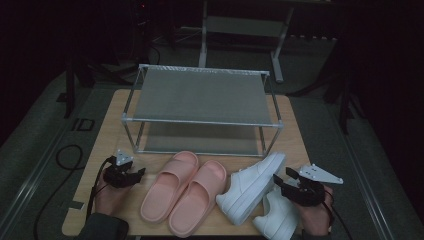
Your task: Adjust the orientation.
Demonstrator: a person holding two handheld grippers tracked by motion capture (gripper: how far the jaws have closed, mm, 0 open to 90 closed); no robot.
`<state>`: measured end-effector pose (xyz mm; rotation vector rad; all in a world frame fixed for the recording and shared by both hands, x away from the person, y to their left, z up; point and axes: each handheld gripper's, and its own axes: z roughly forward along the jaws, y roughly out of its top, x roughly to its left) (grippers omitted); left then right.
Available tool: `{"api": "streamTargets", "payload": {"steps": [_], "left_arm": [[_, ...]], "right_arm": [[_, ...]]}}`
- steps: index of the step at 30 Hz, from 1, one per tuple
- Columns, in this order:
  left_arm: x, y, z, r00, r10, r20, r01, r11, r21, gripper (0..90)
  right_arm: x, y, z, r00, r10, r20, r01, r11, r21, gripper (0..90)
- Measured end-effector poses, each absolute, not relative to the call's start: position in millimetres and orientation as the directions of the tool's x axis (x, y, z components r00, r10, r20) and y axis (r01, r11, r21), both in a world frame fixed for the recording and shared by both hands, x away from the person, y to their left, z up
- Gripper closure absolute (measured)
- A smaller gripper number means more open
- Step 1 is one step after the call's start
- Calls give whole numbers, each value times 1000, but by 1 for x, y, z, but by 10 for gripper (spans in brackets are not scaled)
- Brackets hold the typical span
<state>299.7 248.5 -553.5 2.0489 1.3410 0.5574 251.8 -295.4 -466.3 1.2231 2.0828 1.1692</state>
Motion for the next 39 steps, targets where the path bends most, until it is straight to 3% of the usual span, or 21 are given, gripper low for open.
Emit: {"api": "streamTargets", "payload": {"steps": [4, 10, 16, 23, 29, 39], "left_arm": [[297, 250, -551, 420, 906, -53, 663, -266, 700, 450], [283, 246, -527, 489, 867, -100, 609, -257, 751, 559], [269, 236, -504, 572, 814, -103, 556, -292, 778, 704], [258, 204, -496, 684, 728, -55, 520, -433, 737, 895], [259, 180, -506, 722, 690, -40, 518, -502, 693, 896], [272, 167, -522, 682, 732, -9, 562, -517, 646, 897]], "right_arm": [[252, -294, -467, -503, 864, 30, 480, 251, 841, 430], [251, -295, -466, -501, 865, 26, 477, 251, 843, 429], [250, -299, -465, -493, 870, 29, 474, 240, 847, 429], [249, -298, -464, -495, 868, 25, 467, 241, 851, 429], [249, -300, -465, -487, 873, 29, 469, 233, 852, 430], [249, -303, -465, -479, 877, 29, 465, 225, 856, 431]]}}
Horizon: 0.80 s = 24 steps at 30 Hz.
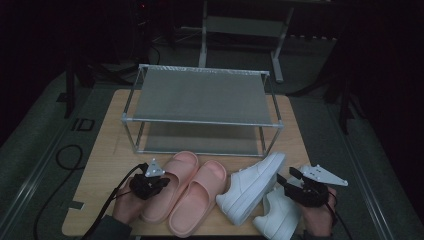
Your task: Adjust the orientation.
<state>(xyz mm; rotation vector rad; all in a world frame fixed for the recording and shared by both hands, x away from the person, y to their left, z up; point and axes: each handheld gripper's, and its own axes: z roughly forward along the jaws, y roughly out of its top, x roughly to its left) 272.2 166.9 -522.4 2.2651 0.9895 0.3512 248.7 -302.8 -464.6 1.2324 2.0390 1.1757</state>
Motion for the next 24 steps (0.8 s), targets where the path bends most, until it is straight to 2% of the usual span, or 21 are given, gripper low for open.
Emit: {"api": "streamTargets", "payload": {"steps": [24], "left_arm": [[261, 213, -524, 560, 828, -26, 641, -413, 647, 899]], "right_arm": [[250, -301, -466, -487, 873, 30, 469, 232, 852, 434]]}}
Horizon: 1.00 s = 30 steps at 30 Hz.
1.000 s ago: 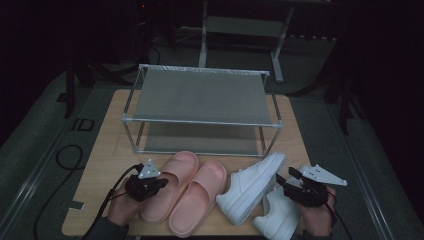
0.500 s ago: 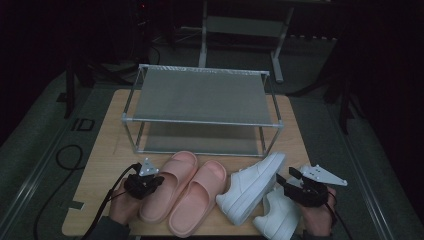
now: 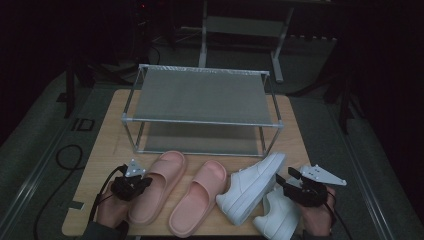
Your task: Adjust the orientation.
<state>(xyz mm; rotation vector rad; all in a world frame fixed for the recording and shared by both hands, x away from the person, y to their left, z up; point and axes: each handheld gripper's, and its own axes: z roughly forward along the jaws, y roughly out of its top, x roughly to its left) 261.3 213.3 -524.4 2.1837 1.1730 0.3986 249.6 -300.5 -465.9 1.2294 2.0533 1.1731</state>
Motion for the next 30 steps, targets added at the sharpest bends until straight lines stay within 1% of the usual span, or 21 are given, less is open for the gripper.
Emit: {"api": "streamTargets", "payload": {"steps": [8, 12, 23, 30], "left_arm": [[264, 222, -525, 509, 861, -25, 661, -372, 651, 899], [264, 221, -524, 506, 862, -16, 659, -375, 652, 898], [246, 197, -495, 620, 784, -29, 574, -428, 698, 875], [244, 168, -486, 702, 712, -10, 512, -494, 702, 866]], "right_arm": [[250, -301, -466, -485, 874, 32, 471, 230, 852, 435], [250, -301, -466, -486, 874, 33, 471, 230, 852, 436], [249, -300, -466, -486, 873, 29, 466, 231, 854, 439], [249, -301, -465, -486, 874, 29, 466, 231, 854, 440]]}}
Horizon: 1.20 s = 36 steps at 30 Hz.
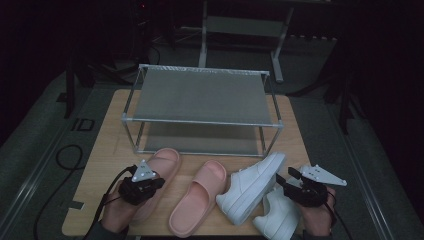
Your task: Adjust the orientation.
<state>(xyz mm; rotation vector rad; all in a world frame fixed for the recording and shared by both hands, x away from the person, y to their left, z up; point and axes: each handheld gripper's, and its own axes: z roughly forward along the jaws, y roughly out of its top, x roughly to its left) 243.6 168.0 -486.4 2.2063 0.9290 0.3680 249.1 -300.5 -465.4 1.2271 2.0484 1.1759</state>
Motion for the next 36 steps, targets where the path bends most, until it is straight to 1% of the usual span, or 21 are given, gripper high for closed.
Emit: {"api": "streamTargets", "payload": {"steps": [5, 14, 29, 36], "left_arm": [[245, 147, -485, 748, 664, -1, 475, -534, 699, 864], [247, 122, -488, 801, 598, -31, 440, -552, 708, 859], [250, 88, -503, 843, 535, -62, 415, -574, 706, 860], [254, 76, -513, 847, 529, -61, 417, -587, 694, 866]], "right_arm": [[249, -301, -465, -487, 873, 28, 462, 231, 856, 440], [249, -302, -465, -486, 874, 30, 462, 228, 857, 440], [249, -302, -465, -484, 874, 29, 463, 228, 857, 440], [248, -304, -464, -478, 878, 29, 461, 222, 859, 440]]}}
